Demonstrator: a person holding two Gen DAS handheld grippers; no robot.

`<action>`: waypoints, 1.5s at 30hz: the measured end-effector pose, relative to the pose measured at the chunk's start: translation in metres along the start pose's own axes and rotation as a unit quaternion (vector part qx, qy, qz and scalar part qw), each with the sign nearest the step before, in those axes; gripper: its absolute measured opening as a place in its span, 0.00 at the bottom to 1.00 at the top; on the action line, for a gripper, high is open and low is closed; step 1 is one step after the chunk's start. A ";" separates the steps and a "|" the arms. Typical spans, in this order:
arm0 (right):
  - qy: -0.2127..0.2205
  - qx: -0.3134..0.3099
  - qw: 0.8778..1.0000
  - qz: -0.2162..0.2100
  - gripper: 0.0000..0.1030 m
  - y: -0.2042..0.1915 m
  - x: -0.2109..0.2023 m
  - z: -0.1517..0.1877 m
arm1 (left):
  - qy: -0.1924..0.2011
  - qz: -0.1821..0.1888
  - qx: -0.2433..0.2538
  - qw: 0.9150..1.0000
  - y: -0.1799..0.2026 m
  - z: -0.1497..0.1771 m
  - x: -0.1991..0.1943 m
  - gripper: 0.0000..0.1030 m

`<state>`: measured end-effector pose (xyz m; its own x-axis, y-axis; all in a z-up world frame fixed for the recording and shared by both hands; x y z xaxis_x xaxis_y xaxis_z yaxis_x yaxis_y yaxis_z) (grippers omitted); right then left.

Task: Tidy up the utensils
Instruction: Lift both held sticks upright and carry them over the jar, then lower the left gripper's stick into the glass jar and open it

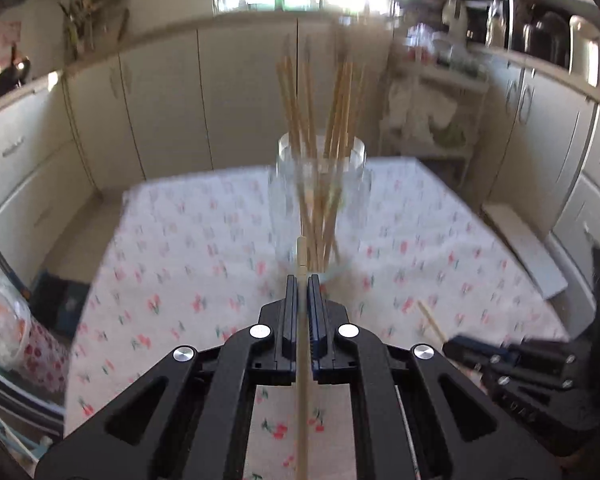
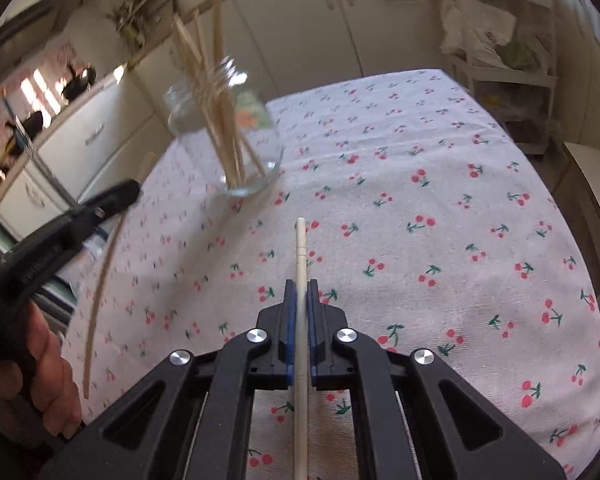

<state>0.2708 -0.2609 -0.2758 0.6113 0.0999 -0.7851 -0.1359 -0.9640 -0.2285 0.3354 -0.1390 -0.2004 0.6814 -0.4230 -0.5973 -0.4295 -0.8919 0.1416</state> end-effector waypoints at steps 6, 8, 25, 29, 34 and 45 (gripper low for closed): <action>0.009 -0.019 0.999 0.025 0.06 0.000 -0.002 -0.012 | 0.059 0.011 -0.010 0.998 -0.001 -0.033 -0.020 0.05; 0.010 -0.040 0.998 0.037 0.06 -0.003 -0.001 -0.013 | 0.081 0.019 -0.015 0.996 -0.003 -0.044 -0.026 0.05; -0.018 -0.181 0.980 0.082 0.06 -0.024 0.023 -0.006 | 0.201 0.028 -0.062 0.977 -0.043 -0.114 -0.063 0.05; -0.026 -0.111 0.993 0.037 0.06 -0.017 0.025 -0.011 | 0.215 0.034 -0.073 0.973 -0.049 -0.128 -0.060 0.05; 0.008 0.008 0.998 -0.063 0.06 -0.003 0.013 -0.022 | 0.251 0.053 -0.098 0.962 -0.051 -0.151 -0.059 0.05; 0.072 0.104 0.989 -0.082 0.06 0.024 -0.004 -0.039 | 0.289 0.049 -0.143 0.945 -0.049 -0.174 -0.018 0.05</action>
<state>0.2954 -0.2936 -0.2560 0.7407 0.1997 -0.6415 -0.1741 -0.8651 -0.4704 0.4481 -0.1154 -0.0592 0.8920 -0.4493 -0.0500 -0.3866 -0.8154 0.4308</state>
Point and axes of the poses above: each gripper's, at about its wrist camera, not at the fingertips, and x roughly the way its jaws point, y to its right, z to its underside, the point moved 7 cm from there along x, roughly the way its jaws point, and after that the axes turned 12 degrees about z, right-handed, at the moved point
